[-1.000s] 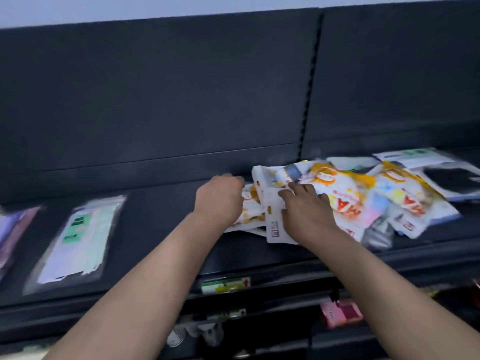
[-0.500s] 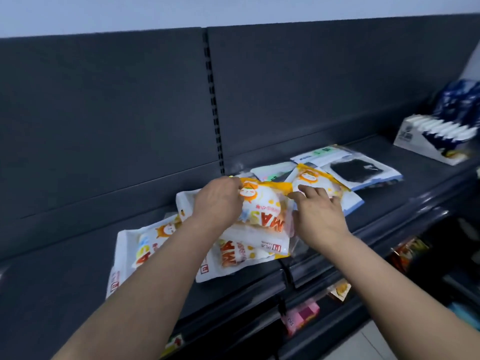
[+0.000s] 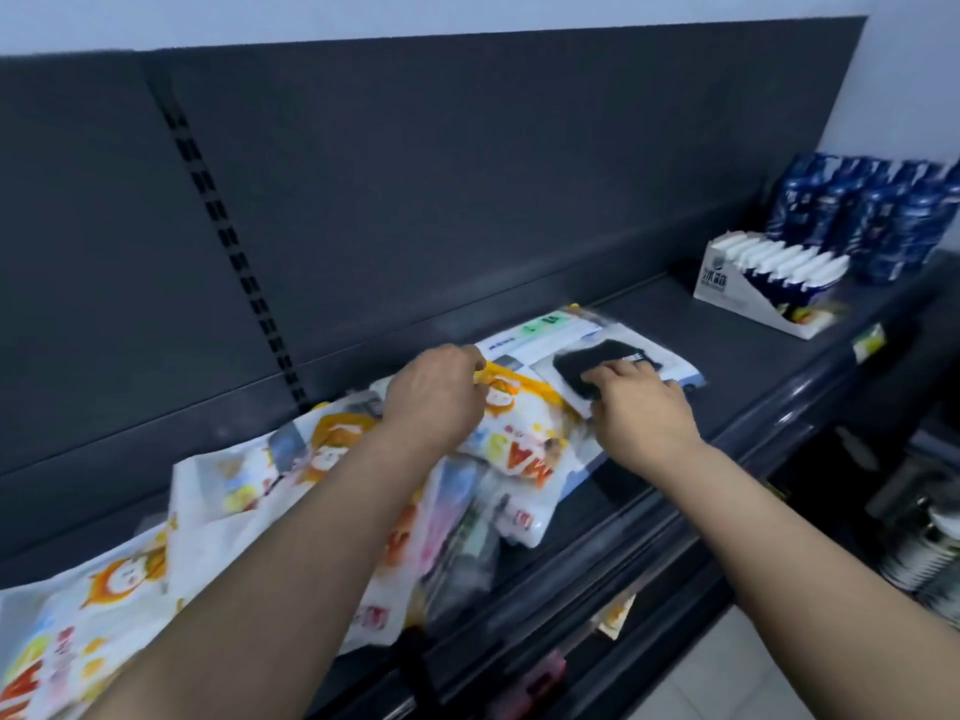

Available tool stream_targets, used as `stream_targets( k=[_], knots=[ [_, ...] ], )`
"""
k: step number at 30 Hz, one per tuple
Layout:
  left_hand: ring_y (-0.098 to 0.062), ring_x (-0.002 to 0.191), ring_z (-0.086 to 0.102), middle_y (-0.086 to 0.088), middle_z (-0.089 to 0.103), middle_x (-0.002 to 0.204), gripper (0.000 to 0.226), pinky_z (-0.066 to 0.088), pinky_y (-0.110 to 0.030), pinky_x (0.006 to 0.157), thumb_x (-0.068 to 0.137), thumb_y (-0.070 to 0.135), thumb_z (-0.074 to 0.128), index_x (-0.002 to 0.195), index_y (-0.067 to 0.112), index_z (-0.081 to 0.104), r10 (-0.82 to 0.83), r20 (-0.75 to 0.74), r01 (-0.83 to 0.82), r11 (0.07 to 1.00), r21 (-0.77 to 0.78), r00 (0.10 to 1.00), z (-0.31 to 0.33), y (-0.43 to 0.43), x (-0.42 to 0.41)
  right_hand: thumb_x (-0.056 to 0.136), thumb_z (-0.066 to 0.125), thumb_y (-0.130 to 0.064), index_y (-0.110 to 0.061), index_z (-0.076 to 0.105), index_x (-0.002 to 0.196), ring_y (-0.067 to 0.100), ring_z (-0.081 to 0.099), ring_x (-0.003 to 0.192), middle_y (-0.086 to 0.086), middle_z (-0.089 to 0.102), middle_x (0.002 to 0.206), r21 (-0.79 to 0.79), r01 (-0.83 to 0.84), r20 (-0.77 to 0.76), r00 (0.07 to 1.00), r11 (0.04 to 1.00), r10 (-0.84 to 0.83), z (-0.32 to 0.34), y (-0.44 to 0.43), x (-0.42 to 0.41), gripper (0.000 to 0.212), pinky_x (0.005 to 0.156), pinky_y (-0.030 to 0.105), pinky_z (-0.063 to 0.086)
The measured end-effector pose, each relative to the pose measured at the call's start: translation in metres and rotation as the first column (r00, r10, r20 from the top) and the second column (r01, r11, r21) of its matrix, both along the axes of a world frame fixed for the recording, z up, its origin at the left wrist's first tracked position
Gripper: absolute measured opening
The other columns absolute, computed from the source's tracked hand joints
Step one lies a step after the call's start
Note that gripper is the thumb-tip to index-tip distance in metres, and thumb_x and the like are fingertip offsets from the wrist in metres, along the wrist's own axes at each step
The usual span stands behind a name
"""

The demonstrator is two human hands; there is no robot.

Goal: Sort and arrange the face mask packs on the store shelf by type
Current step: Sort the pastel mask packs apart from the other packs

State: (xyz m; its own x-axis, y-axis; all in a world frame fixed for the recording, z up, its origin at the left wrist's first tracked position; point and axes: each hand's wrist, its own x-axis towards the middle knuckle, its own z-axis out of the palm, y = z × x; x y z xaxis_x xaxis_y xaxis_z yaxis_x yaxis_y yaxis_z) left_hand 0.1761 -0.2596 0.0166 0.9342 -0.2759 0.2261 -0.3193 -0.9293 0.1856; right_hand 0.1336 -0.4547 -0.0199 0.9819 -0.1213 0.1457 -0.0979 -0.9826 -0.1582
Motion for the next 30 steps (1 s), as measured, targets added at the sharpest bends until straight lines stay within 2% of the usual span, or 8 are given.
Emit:
stream_targets(
  k=[4, 8, 11, 17, 22, 24, 27, 30],
  knots=[
    [-0.024, 0.112, 0.056, -0.001, 0.062, 0.123, 0.031, 0.043, -0.03, 0.075, 0.093, 0.028, 0.051, 0.122, 0.023, 0.06, 0.048, -0.066, -0.048, 0.999, 0.007, 0.997, -0.008, -0.057, 0.031, 0.095, 0.044, -0.026, -0.024, 0.042, 0.139, 0.023, 0.034, 0.133, 0.001, 0.039, 0.145, -0.037, -0.114, -0.045, 0.993, 0.993, 0.113, -0.012, -0.055, 0.04, 0.044, 0.098, 0.039, 0.034],
    [-0.023, 0.116, 0.056, 0.001, 0.059, 0.13, 0.035, 0.049, -0.035, 0.086, 0.092, 0.029, 0.054, 0.126, 0.025, 0.058, 0.115, -0.13, -0.116, 0.993, 0.006, 0.985, -0.016, -0.101, 0.055, 0.1, 0.031, -0.041, -0.028, 0.033, 0.145, 0.016, 0.024, 0.142, -0.004, 0.027, 0.155, 0.005, -0.287, -0.155, 0.946, 0.958, 0.285, -0.026, -0.095, 0.065, 0.047, 0.106, 0.041, 0.031],
    [-0.022, 0.117, 0.056, 0.003, 0.059, 0.131, 0.035, 0.048, -0.034, 0.087, 0.092, 0.03, 0.055, 0.126, 0.025, 0.059, 0.171, -0.11, -0.17, 0.985, 0.016, 0.979, -0.02, -0.123, 0.067, 0.1, 0.03, -0.045, -0.028, 0.039, 0.141, 0.015, 0.033, 0.137, -0.006, 0.036, 0.15, 0.013, -0.335, -0.149, 0.931, 0.942, 0.333, -0.03, -0.128, 0.079, 0.046, 0.101, 0.04, 0.034],
    [-0.024, 0.12, 0.055, 0.0, 0.06, 0.13, 0.037, 0.048, -0.034, 0.093, 0.088, 0.026, 0.055, 0.125, 0.023, 0.06, 0.221, -0.144, -0.221, 0.975, 0.018, 0.965, -0.031, -0.147, 0.088, 0.099, 0.03, -0.045, -0.018, 0.049, 0.115, 0.026, 0.056, 0.111, 0.001, 0.057, 0.124, -0.081, -0.141, -0.175, 0.977, 0.987, 0.125, -0.025, -0.185, 0.096, 0.037, 0.079, 0.037, 0.031],
    [-0.029, 0.117, 0.056, -0.006, 0.062, 0.127, 0.036, 0.048, -0.035, 0.089, 0.089, 0.029, 0.058, 0.123, 0.02, 0.06, 0.217, -0.141, -0.209, 0.975, 0.071, 0.966, -0.035, -0.167, 0.102, 0.097, 0.037, -0.032, -0.013, 0.046, 0.119, 0.027, 0.057, 0.11, 0.006, 0.058, 0.123, -0.199, -0.039, -0.234, 0.972, 0.979, -0.009, -0.022, -0.207, 0.104, 0.03, 0.088, 0.037, 0.037],
    [-0.029, 0.118, 0.053, -0.007, 0.061, 0.126, 0.039, 0.048, -0.037, 0.091, 0.089, 0.038, 0.059, 0.123, 0.019, 0.059, 0.221, -0.143, -0.209, 0.974, 0.093, 0.965, -0.037, -0.174, 0.109, 0.095, 0.039, -0.028, -0.015, 0.049, 0.119, 0.028, 0.057, 0.107, 0.006, 0.06, 0.119, -0.113, -0.088, -0.151, 0.986, 0.99, 0.071, -0.021, -0.206, 0.106, 0.03, 0.087, 0.038, 0.039],
    [-0.029, 0.122, 0.046, -0.006, 0.057, 0.129, 0.052, 0.046, -0.041, 0.096, 0.088, 0.05, 0.057, 0.128, 0.017, 0.056, 0.204, -0.148, -0.181, 0.971, 0.154, 0.968, -0.039, -0.185, 0.117, 0.095, 0.042, -0.024, -0.019, 0.051, 0.124, 0.029, 0.057, 0.108, 0.005, 0.06, 0.122, 0.055, -0.307, 0.036, 0.952, 0.95, 0.305, -0.021, -0.194, 0.108, 0.032, 0.087, 0.039, 0.045],
    [-0.03, 0.115, 0.051, -0.007, 0.059, 0.124, 0.047, 0.049, -0.04, 0.089, 0.089, 0.048, 0.056, 0.125, 0.017, 0.057, 0.191, -0.124, -0.157, 0.958, 0.241, 0.974, -0.044, -0.191, 0.125, 0.095, 0.042, -0.028, -0.021, 0.049, 0.127, 0.027, 0.056, 0.114, 0.002, 0.057, 0.127, 0.03, -0.412, 0.009, 0.911, 0.911, 0.412, -0.029, -0.187, 0.113, 0.034, 0.09, 0.039, 0.044]
  ],
)
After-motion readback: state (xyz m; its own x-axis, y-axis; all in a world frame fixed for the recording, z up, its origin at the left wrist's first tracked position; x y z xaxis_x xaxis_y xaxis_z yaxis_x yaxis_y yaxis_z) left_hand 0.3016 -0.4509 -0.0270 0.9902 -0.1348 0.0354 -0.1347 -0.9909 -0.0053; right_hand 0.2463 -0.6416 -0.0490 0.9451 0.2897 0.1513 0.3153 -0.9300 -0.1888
